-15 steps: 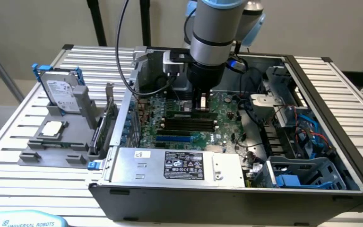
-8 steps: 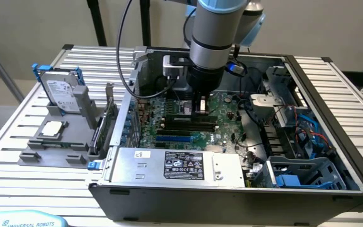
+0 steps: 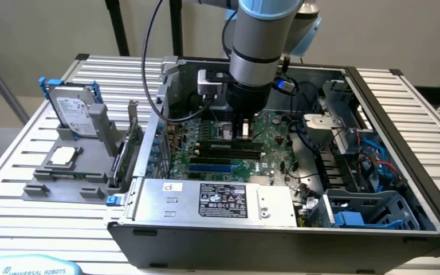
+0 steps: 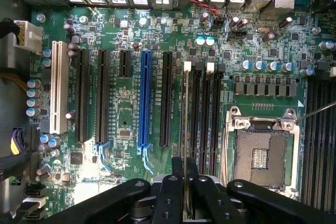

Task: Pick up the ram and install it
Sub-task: 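Insert the ram into the slot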

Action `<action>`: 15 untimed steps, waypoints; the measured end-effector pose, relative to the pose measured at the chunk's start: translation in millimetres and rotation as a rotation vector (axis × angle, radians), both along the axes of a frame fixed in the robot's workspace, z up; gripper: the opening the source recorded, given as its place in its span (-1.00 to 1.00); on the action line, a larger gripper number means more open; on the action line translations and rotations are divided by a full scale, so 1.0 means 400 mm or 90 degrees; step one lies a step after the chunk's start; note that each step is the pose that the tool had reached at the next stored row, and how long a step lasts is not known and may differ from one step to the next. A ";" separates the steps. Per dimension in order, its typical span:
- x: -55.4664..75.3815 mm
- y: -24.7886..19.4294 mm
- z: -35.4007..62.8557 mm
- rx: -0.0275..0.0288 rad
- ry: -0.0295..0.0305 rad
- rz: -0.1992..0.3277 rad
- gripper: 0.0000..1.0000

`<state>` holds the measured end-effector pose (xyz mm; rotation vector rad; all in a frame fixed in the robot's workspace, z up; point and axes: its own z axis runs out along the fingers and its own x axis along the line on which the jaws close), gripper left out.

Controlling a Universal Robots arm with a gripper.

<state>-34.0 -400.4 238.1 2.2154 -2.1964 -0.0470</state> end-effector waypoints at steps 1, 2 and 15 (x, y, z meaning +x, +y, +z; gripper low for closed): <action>-0.001 0.000 -0.004 0.0000 -0.0004 -0.001 -0.73; -0.002 0.000 -0.007 0.0000 -0.0011 -0.003 -0.73; -0.015 0.006 -0.024 -0.0001 -0.0156 -0.017 -0.73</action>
